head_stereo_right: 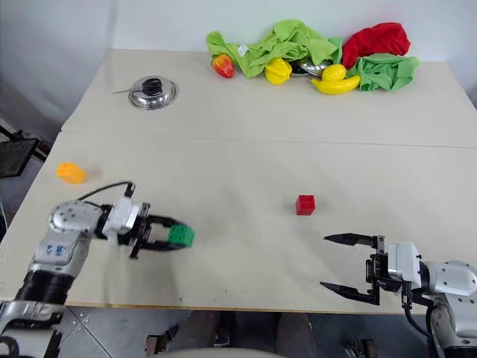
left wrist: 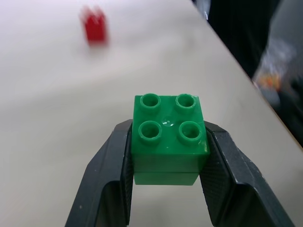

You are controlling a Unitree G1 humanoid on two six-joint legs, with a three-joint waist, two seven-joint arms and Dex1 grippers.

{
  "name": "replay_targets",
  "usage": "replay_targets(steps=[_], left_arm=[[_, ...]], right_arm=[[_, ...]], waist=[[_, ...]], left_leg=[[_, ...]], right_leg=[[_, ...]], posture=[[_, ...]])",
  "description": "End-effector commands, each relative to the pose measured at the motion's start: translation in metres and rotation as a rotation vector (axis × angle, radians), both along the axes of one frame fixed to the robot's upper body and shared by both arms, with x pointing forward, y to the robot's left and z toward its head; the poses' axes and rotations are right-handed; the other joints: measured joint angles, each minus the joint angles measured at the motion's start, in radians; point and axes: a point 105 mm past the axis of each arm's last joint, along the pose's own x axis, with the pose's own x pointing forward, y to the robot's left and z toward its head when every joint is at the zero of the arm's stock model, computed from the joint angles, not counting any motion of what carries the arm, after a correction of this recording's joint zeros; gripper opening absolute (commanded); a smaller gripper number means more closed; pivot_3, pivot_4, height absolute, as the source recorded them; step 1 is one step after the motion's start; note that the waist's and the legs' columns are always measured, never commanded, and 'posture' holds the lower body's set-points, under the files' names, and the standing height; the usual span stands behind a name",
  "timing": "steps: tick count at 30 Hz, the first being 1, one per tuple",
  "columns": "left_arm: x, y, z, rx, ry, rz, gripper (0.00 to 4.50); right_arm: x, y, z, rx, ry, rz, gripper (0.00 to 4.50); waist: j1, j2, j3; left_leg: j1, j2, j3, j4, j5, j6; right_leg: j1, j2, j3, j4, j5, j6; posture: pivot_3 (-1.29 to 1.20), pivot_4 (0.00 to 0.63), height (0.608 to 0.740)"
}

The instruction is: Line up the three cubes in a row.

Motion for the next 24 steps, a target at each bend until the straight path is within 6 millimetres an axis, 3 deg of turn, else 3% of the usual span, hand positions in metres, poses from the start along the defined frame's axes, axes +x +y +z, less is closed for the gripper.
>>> replay_targets(steps=[1,3,7,11,17,24], left_arm=[[0.019,-0.043,0.014,-0.029,0.009,-0.047,1.5],[0.031,-0.067,0.013,-0.016,0.028,-0.047,1.5],[0.051,-0.108,-0.009,0.097,0.022,-0.035,1.5],[0.064,-0.127,-0.016,0.122,0.013,0.004,1.5],[0.072,-0.128,-0.028,0.164,-0.014,0.057,1.5],[0.068,-0.123,-0.032,0.174,-0.015,0.049,1.5]], right_arm=[[-0.002,-0.008,0.006,-0.012,-0.039,-0.042,4.5],[-0.003,-0.011,0.005,-0.012,-0.04,-0.062,4.5],[-0.004,-0.021,0.008,0.002,-0.055,-0.132,4.5],[-0.003,-0.032,0.012,0.038,-0.069,-0.226,4.5],[0.003,-0.045,0.026,0.188,-0.145,-0.411,4.5],[-0.002,-0.048,0.02,0.223,-0.123,-0.455,4.5]], waist=[[0.006,0.0,0.0],[0.005,0.0,0.0],[-0.005,-0.001,0.0],[-0.009,-0.003,0.001],[-0.006,-0.004,0.002],[-0.006,-0.003,0.002]], left_leg=[[0.0,-0.001,0.0,0.002,0.0,0.001],[0.0,-0.002,0.001,0.003,-0.001,0.002],[0.0,-0.007,0.002,0.002,-0.001,0.003],[0.0,-0.006,0.003,0.002,-0.001,0.003],[0.0,0.0,0.003,0.002,-0.001,0.003],[0.0,0.0,0.002,0.003,-0.001,0.003]], right_leg=[[0.001,0.0,0.0,0.0,0.0,0.001],[0.002,0.0,0.002,-0.001,0.002,0.003],[0.002,0.001,0.002,-0.003,0.002,0.004],[0.001,0.001,0.003,-0.003,0.002,0.004],[0.0,0.0,0.003,-0.003,0.002,0.004],[0.0,0.0,0.003,-0.003,0.002,0.004]], posture=[[0.0,0.15,0.74],[0.0,0.15,0.74],[0.0,0.15,0.74],[0.0,0.15,0.74],[0.0,0.15,0.74],[0.0,0.15,0.74]])
